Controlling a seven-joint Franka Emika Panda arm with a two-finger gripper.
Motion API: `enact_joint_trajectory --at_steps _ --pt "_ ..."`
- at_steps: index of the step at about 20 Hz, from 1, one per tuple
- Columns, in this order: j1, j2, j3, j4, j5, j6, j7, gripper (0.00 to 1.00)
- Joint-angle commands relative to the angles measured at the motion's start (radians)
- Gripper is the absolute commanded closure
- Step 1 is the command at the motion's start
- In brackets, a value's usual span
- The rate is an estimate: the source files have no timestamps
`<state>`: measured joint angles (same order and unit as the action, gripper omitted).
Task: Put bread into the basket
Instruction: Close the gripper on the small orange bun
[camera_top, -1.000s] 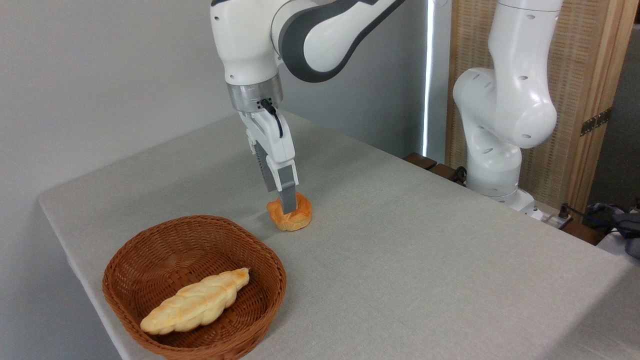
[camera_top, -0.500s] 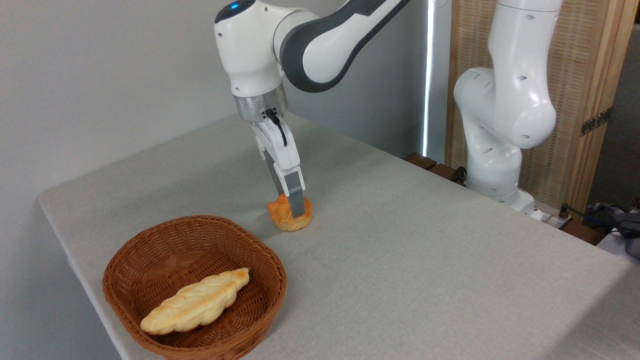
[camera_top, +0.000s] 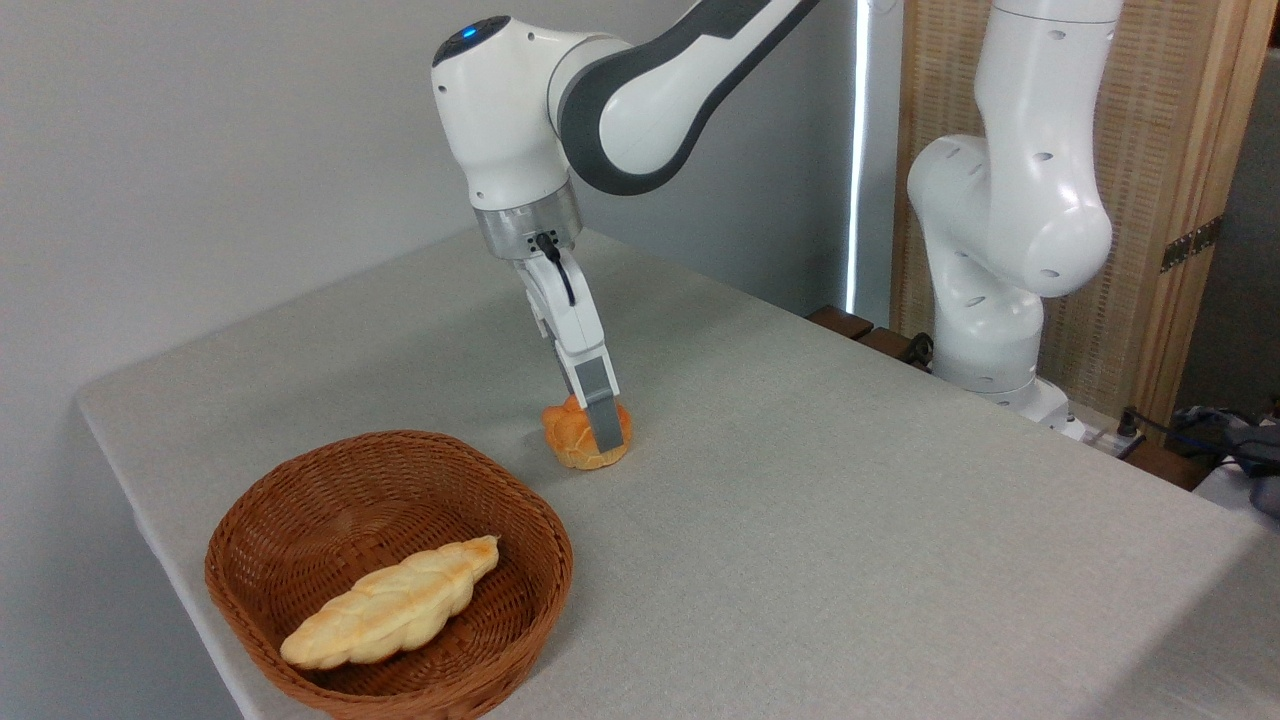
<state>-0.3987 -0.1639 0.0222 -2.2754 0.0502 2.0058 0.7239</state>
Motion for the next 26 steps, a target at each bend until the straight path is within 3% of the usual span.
enact_joint_trajectory --at_steps 1,5,8,9,26 --pt "-0.003 0.001 0.004 -0.012 0.014 0.021 0.012 0.00" --pt "-0.003 0.003 0.004 -0.012 0.014 0.021 0.014 0.01" --pt "-0.003 0.003 0.004 -0.012 0.014 0.021 0.015 0.43" --pt "-0.003 0.003 0.004 -0.012 0.014 0.021 0.015 0.50" --pt "-0.003 0.001 0.004 -0.010 0.014 0.021 0.015 0.49"
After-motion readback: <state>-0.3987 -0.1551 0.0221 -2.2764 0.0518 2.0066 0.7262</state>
